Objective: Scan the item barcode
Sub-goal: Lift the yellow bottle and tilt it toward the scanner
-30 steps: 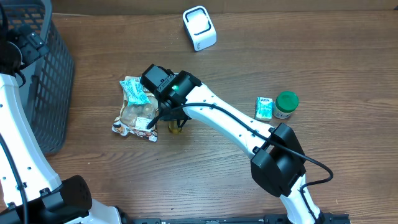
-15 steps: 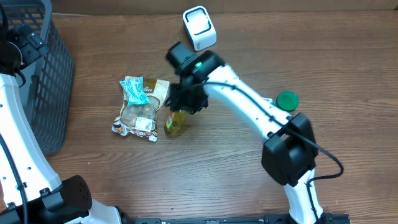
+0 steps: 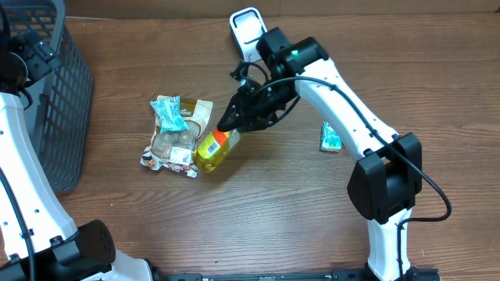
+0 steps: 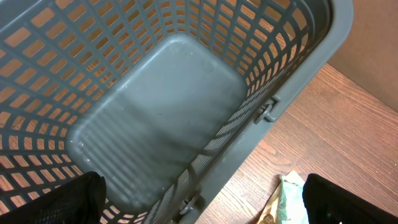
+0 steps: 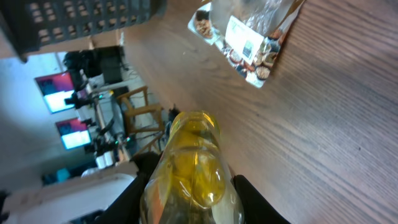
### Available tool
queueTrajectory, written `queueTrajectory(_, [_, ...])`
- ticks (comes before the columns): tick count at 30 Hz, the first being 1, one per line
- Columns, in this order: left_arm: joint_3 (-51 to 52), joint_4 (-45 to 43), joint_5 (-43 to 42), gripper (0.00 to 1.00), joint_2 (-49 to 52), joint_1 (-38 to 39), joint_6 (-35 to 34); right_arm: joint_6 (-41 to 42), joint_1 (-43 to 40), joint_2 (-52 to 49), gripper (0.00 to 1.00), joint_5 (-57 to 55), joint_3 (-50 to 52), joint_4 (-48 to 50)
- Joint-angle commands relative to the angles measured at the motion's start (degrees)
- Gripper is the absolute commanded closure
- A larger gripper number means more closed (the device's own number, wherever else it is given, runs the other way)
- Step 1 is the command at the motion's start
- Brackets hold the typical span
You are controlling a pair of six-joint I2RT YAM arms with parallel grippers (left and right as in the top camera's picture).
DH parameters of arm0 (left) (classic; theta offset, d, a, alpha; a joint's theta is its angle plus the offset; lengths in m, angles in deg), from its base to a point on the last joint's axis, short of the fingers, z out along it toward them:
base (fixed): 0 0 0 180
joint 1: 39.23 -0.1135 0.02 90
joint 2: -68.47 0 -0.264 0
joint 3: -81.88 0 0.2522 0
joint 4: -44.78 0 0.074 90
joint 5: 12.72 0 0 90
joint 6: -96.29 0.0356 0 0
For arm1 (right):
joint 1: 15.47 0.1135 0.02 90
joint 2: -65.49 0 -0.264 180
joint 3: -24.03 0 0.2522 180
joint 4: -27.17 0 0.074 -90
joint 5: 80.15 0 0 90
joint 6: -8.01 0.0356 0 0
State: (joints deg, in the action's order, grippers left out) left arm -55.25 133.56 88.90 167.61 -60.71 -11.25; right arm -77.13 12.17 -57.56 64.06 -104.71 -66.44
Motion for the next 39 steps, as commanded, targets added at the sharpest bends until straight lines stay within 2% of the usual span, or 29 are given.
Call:
queueTrajectory(1, [-0.5,-0.2,0.1,0.01,0.2,0.1,1.0,-10.7,-1.6,3.1,0.89,5.7,-1.9,-2.5])
queueTrajectory(12, [-0.5,-0.2,0.2,0.00,0.2,0.1,1.0,-14.4,-2.3,3.1,0.89,4.9,-1.9,-3.5])
queueTrajectory(18, [-0.5,-0.2,0.2,0.00,0.2,0.1,1.0,-14.4,-2.3,3.1,0.89,8.5,-1.9,-4.4])
queueTrajectory(39, [-0.5,-0.2,0.2,0.01,0.2,0.1,1.0,-14.4,-2.3,3.1,0.89,8.5,-1.9,-4.7])
